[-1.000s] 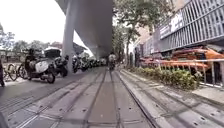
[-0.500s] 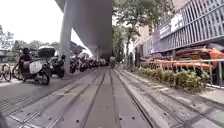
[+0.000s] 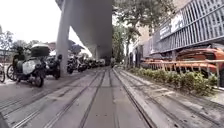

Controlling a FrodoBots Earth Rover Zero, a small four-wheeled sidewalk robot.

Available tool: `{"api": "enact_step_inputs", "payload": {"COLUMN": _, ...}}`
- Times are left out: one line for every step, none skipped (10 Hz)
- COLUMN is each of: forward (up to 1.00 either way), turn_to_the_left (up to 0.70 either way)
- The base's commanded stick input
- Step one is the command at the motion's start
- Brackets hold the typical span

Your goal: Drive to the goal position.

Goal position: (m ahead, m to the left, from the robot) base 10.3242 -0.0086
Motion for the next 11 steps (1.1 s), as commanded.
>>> {"api": "enact_step_inputs", "payload": {"forward": 0.45, "turn_to_the_left": 0.0}}
{"api": "enact_step_inputs", "payload": {"forward": 0.45, "turn_to_the_left": 0.0}}
{"api": "enact_step_inputs", "payload": {"forward": 0.45, "turn_to_the_left": 0.0}}
{"api": "enact_step_inputs", "payload": {"forward": 0.45, "turn_to_the_left": 0.0}}
{"api": "enact_step_inputs", "payload": {"forward": 0.45, "turn_to_the_left": 0.0}}
{"api": "enact_step_inputs", "payload": {"forward": 0.45, "turn_to_the_left": 0.0}}
{"api": "enact_step_inputs", "payload": {"forward": 0.45, "turn_to_the_left": 0.0}}
{"api": "enact_step_inputs", "payload": {"forward": 0.45, "turn_to_the_left": 0.0}}
{"api": "enact_step_inputs", "payload": {"forward": 0.45, "turn_to_the_left": 0.0}}
{"api": "enact_step_inputs", "payload": {"forward": 0.45, "turn_to_the_left": 0.0}}
{"api": "enact_step_inputs", "payload": {"forward": 0.45, "turn_to_the_left": 0.0}}
